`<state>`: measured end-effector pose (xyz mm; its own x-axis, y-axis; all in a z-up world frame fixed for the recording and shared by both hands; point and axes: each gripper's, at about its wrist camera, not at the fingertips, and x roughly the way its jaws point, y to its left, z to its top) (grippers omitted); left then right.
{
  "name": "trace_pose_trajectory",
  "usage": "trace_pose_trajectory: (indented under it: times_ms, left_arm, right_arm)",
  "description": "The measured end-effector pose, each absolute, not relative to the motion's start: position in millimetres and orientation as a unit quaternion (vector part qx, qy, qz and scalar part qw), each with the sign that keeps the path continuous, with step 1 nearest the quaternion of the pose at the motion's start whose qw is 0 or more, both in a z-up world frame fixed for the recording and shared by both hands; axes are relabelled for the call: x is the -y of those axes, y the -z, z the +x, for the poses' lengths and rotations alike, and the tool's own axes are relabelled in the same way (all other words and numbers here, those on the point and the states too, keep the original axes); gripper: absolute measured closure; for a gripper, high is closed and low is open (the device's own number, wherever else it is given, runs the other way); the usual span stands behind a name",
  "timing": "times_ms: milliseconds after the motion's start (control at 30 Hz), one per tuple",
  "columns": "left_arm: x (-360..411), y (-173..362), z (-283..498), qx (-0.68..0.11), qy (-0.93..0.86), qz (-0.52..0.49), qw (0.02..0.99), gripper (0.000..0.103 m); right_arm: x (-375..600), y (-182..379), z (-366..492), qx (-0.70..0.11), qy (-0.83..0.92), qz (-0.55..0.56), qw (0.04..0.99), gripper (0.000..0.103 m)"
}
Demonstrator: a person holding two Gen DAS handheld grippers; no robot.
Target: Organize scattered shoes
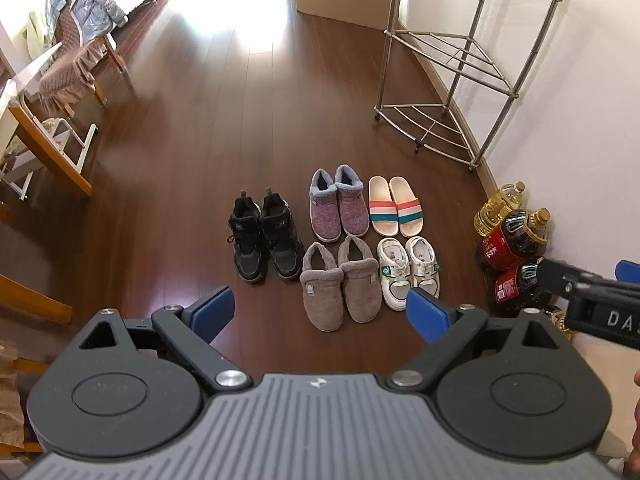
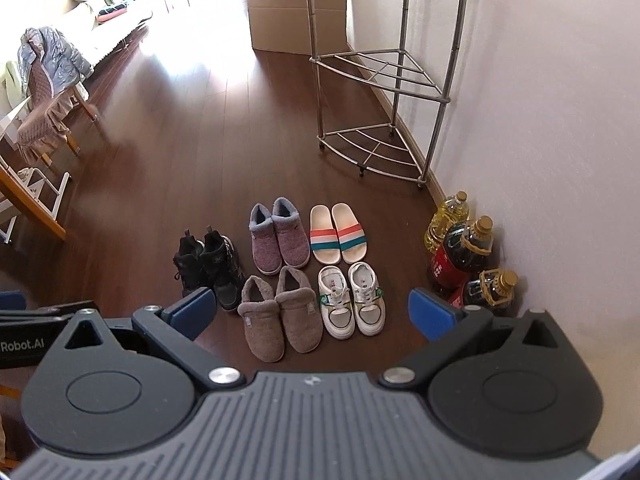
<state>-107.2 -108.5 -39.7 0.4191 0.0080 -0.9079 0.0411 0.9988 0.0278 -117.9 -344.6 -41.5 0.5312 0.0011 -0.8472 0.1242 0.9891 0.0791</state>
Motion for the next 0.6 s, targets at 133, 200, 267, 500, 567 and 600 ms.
trace_pose_trajectory:
  times_ms: [133, 200, 267, 500, 567, 600]
  left_arm:
    - [97.3, 48.2, -95.3, -0.543, 0.015, 0.019, 0.839, 0.008]
    - [86.3, 54.5, -88.4, -0.546, 0.019, 0.014, 0.837, 0.008]
    - [68.8, 62.1, -79.3, -0.548, 0.017, 0.007, 0.837, 0.008]
    - [-28.1, 103.5, -18.8, -0.543, 0.01, 0.017, 0.839, 0.008]
    - [-60.3, 122.2, 14.7, -0.546, 0.024, 0.03, 0.837, 0.008]
    - [-76.5, 131.7, 31.8, -0.547, 0.032, 0.037, 0.836, 0.008]
  right_arm:
    - [344.7, 39.5, -103.3, -0.484, 0.027, 0.064, 0.872, 0.001]
    - [339.3, 42.9, -94.6, -0.483, 0.021, 0.068, 0.873, 0.001]
    - [331.3, 49.3, -84.1, -0.484, 0.012, 0.072, 0.872, 0.001]
    - [265.8, 124.8, -3.9, -0.546, 0.01, 0.104, 0.831, 0.005]
    - [245.6, 148.6, 20.9, -0.566, 0.011, 0.115, 0.817, 0.006]
    - [235.4, 160.6, 33.3, -0.575, 0.012, 0.12, 0.809, 0.007]
